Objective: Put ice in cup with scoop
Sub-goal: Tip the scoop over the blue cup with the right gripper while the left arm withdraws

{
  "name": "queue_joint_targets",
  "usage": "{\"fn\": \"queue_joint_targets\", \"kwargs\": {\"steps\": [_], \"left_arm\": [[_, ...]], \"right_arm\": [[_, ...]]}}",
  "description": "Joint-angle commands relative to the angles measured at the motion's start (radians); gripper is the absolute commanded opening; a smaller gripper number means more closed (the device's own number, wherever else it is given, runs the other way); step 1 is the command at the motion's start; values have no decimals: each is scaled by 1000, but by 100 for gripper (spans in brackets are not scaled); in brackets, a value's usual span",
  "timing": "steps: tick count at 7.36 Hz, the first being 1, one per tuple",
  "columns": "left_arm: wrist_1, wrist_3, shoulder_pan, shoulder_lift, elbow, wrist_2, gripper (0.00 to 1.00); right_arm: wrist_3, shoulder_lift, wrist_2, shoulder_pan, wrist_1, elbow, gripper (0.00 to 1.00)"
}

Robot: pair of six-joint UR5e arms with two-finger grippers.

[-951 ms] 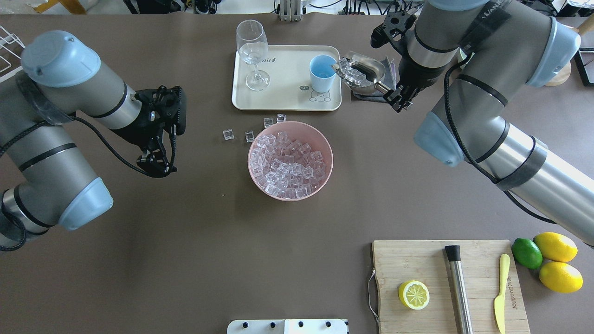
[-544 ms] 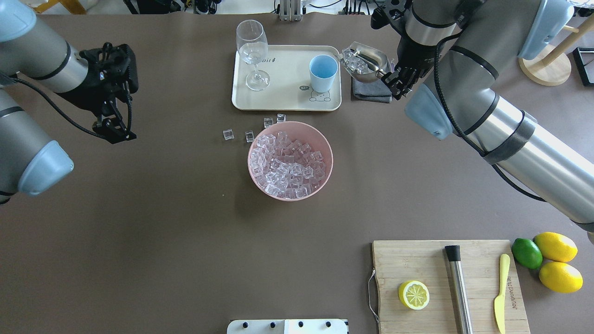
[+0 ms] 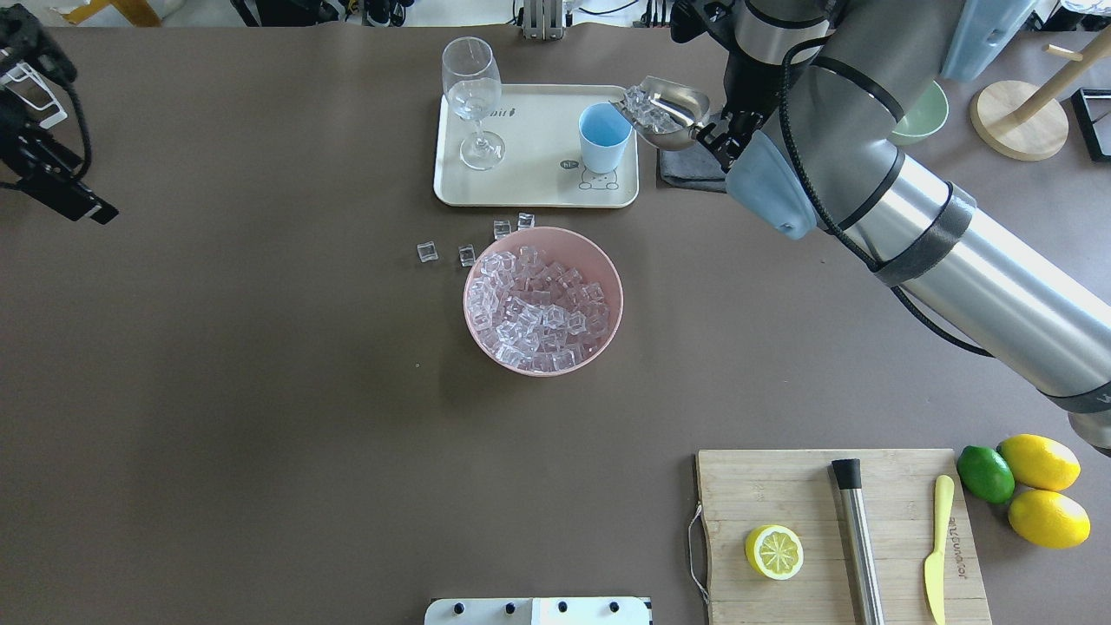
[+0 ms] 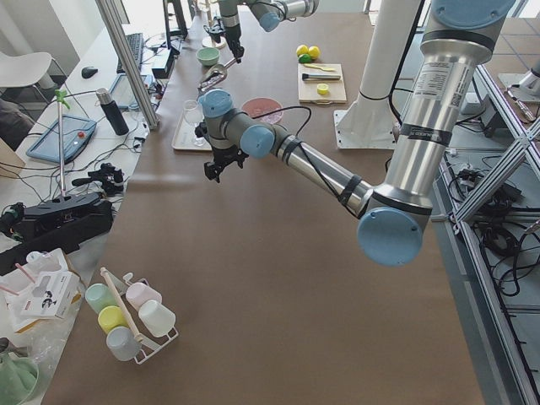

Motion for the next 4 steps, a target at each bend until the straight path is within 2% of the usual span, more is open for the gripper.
{"fn": "queue_joint_targets", "kwargs": {"steps": [1,4], "left_arm": [[-6,-29,-182,142,3,-81,99],[3,-26,-444,274,25,-68,99]], "right_arm": [[-122,43,-3,-9,-97,-19,0],[-198,92,-10,-11,-203,-50,0]]}}
